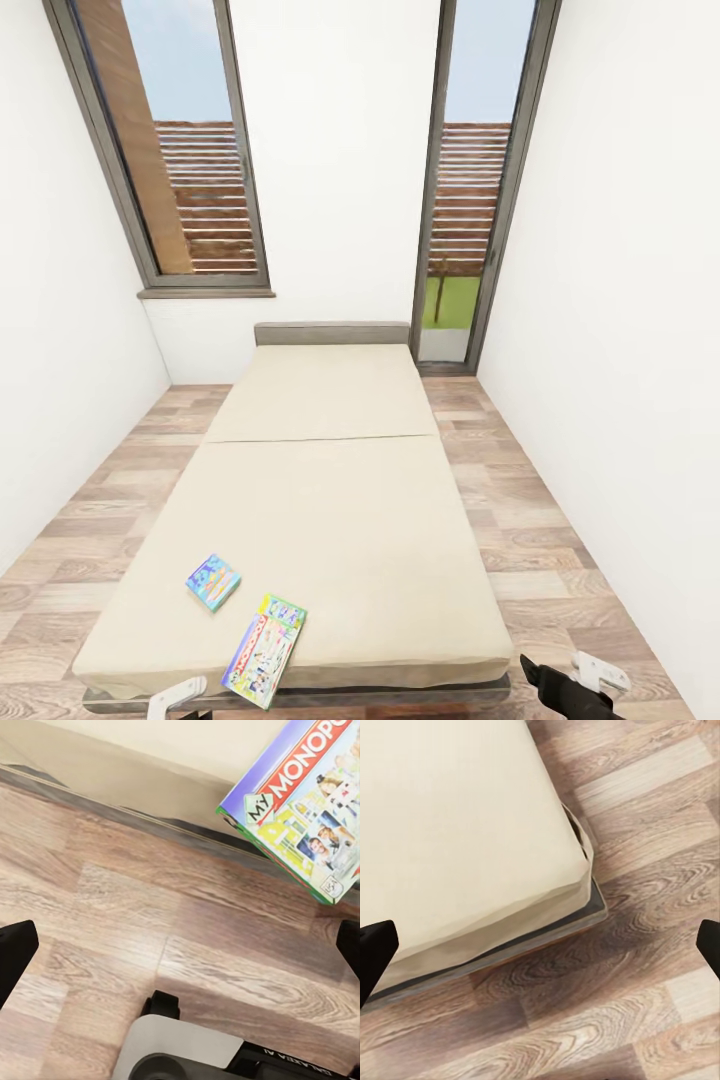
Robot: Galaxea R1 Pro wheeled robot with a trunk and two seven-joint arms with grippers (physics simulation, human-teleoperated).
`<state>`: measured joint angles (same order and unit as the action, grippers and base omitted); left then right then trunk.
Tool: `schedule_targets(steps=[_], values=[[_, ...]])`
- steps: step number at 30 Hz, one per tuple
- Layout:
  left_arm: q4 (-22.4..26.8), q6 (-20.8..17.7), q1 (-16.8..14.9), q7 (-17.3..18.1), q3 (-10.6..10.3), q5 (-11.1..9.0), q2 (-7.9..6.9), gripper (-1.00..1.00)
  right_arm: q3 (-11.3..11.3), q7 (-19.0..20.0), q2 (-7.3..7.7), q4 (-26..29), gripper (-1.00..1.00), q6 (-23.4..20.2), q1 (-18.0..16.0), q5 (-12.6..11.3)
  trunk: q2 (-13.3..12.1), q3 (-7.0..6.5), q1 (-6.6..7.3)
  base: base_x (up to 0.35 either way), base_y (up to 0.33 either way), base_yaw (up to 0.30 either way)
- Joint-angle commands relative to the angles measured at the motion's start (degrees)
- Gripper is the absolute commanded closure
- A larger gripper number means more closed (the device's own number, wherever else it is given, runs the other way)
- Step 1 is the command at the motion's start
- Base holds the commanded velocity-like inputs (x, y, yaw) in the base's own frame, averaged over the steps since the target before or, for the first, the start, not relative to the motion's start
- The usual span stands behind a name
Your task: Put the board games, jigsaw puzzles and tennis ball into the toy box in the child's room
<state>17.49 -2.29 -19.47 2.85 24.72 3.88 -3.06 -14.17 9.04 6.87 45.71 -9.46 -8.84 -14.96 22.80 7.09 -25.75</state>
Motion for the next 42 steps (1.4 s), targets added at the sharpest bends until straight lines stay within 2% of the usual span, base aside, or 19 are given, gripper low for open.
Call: schedule_targets(steps=[1,10,12,20,24,25,31,36,42], values=[[0.1,-0.2,0.0,0.3,0.5,0.4,0.05,-1.00,-0.1,0.2,-0.04,0.1,-1.00,-0.4,0.0,-0.4,0.1,0.12,-0.03,0.000,-0.006,0.000],[0.1,-0.2,0.0,0.2,0.5,0.3,0.23,-1.00,0.0,-2.8,-0.35,0.1,-1.00,-0.4,0.0,-0.4,0.1,0.12,-0.03,0.000,-0.001,0.000],[0.1,-0.2,0.0,0.2,0.5,0.2,0.24,-1.00,0.0,-2.9,-0.36,0.1,-1.00,-0.4,0.0,-0.5,0.1,0.12,-0.03,0.000,0.000,0.000],[0.1,-0.7,0.0,0.0,0.7,0.1,0.15,-1.00,0.0,-3.0,-0.37,0.1,-1.00,-0.5,0.0,-0.5,3.3,1.56,-1.79,0.000,0.000,0.000],[0.1,-1.0,0.0,0.0,0.9,-0.2,0.11,-1.00,0.3,-3.0,-0.37,0.1,-1.00,-0.6,-0.1,-0.6,3.3,1.56,-1.79,0.000,0.000,0.000],[0.1,-1.0,0.0,0.0,1.1,-0.4,0.20,-1.00,1.1,-3.0,-0.33,0.1,-1.00,-0.5,-0.1,-0.5,3.3,1.56,-1.79,0.000,0.000,0.000],[0.2,-0.7,0.0,0.0,1.3,-0.4,0.24,-1.00,1.3,-2.9,-0.29,0.1,-1.00,-0.5,-0.1,-0.6,3.3,1.56,-1.79,0.000,0.000,0.000],[0.2,-0.8,0.0,0.1,1.2,-0.4,0.24,-1.00,1.3,-2.9,-0.28,0.1,-1.00,-0.5,-0.1,-0.6,5.3,2.45,-2.89,0.000,0.000,0.000],[0.2,-0.8,0.0,0.1,1.2,-0.5,0.25,-1.00,1.3,-2.7,-0.29,0.3,-1.00,-0.5,-0.1,-0.7,5.3,2.45,-2.89,0.000,0.000,0.000]])
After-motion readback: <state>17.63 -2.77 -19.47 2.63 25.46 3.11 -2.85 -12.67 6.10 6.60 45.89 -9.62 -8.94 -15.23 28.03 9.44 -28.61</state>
